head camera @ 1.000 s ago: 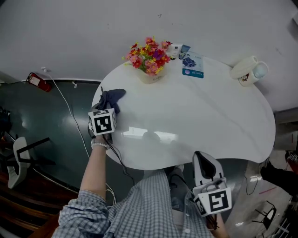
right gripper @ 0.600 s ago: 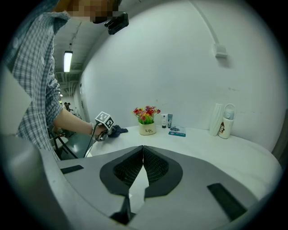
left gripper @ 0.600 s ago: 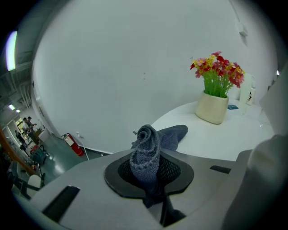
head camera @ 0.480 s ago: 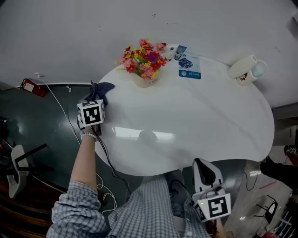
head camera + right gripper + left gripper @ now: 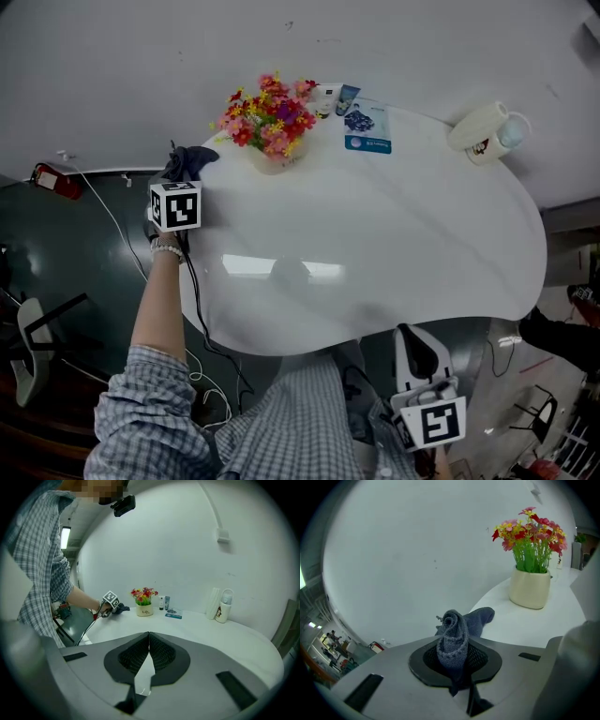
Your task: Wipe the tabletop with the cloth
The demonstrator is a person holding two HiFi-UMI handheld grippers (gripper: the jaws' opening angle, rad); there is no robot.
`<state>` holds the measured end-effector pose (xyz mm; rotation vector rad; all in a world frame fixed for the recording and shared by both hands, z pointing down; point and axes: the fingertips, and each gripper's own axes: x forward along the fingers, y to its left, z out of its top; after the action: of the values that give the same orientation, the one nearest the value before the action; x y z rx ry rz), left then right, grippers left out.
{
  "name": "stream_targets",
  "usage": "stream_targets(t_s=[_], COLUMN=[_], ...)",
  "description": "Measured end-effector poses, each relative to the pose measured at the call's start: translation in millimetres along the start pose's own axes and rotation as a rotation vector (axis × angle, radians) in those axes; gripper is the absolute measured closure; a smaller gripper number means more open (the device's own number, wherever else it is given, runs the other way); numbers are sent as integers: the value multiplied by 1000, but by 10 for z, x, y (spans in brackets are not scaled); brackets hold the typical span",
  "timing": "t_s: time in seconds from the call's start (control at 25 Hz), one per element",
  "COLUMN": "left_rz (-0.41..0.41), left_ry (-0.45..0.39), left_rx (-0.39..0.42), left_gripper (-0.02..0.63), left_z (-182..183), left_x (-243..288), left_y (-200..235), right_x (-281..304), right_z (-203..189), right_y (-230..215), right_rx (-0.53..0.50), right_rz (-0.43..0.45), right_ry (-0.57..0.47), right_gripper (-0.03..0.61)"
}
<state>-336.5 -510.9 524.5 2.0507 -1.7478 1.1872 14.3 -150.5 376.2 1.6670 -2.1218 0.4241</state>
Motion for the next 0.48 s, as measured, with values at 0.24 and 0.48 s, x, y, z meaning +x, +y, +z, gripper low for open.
stream_targets(t_s=[0.24,0.48], left_rz=[-40,-105], left_ry=[-4,-11], left_rx=[-58,-5], left_gripper=[560,560], left_z=[-37,-36], left_x=[-179,-429], left_y=[-293,-824], right_x=[-64,-165], right_z=[30,3], right_y=[-127,-266], right_rx=[-14,-4], right_rz=[-6,-13], right_ry=[-32,-34], right_gripper=[569,569])
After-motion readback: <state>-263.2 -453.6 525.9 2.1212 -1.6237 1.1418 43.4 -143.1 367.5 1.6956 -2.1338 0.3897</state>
